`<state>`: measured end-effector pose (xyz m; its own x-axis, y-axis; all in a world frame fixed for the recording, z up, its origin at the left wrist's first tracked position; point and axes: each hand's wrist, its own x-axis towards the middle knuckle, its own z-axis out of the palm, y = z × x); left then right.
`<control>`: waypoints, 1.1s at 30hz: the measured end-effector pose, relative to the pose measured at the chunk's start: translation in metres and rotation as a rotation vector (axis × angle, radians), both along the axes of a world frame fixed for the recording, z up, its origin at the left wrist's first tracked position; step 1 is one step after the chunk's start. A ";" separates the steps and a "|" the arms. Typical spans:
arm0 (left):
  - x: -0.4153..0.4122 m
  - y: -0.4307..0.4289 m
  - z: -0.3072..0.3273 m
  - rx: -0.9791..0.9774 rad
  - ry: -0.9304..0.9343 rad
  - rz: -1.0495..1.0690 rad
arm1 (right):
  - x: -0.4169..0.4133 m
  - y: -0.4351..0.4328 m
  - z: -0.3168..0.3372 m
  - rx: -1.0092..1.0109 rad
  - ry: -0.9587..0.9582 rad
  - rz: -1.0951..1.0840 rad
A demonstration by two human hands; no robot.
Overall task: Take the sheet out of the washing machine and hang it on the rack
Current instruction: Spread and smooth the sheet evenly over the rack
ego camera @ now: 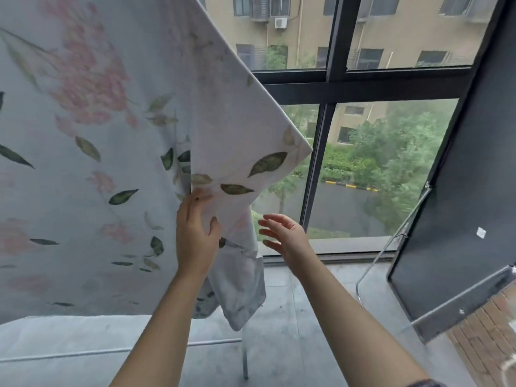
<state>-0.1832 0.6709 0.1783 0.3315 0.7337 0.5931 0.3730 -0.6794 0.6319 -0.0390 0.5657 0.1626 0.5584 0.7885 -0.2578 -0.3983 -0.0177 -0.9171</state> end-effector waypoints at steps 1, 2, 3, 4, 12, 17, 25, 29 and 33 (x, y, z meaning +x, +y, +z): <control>-0.004 0.000 -0.006 -0.049 -0.015 0.017 | -0.006 0.001 -0.009 -0.013 0.004 0.004; -0.008 0.000 -0.011 -0.107 -0.034 0.036 | -0.011 0.004 -0.018 -0.036 -0.011 0.006; -0.012 0.003 -0.015 -0.175 -0.060 0.052 | -0.016 0.007 -0.025 -0.059 -0.043 0.007; -0.017 0.009 -0.018 -0.253 -0.090 0.058 | -0.021 0.014 -0.031 -0.079 -0.092 0.011; -0.024 0.049 -0.026 -0.525 0.011 -0.188 | -0.040 0.069 -0.047 -0.051 -0.382 0.109; -0.016 0.066 -0.034 -0.530 -0.010 -0.140 | -0.034 0.081 -0.048 -0.075 -0.387 0.030; -0.005 0.077 -0.045 -0.679 0.037 -0.110 | -0.022 0.114 -0.048 -0.123 -0.535 0.142; 0.007 0.082 -0.041 -0.658 0.232 -0.054 | -0.008 0.132 -0.040 -0.135 -0.610 0.088; 0.022 0.078 -0.046 -0.672 0.418 0.074 | 0.005 0.140 -0.038 -0.123 -0.717 0.160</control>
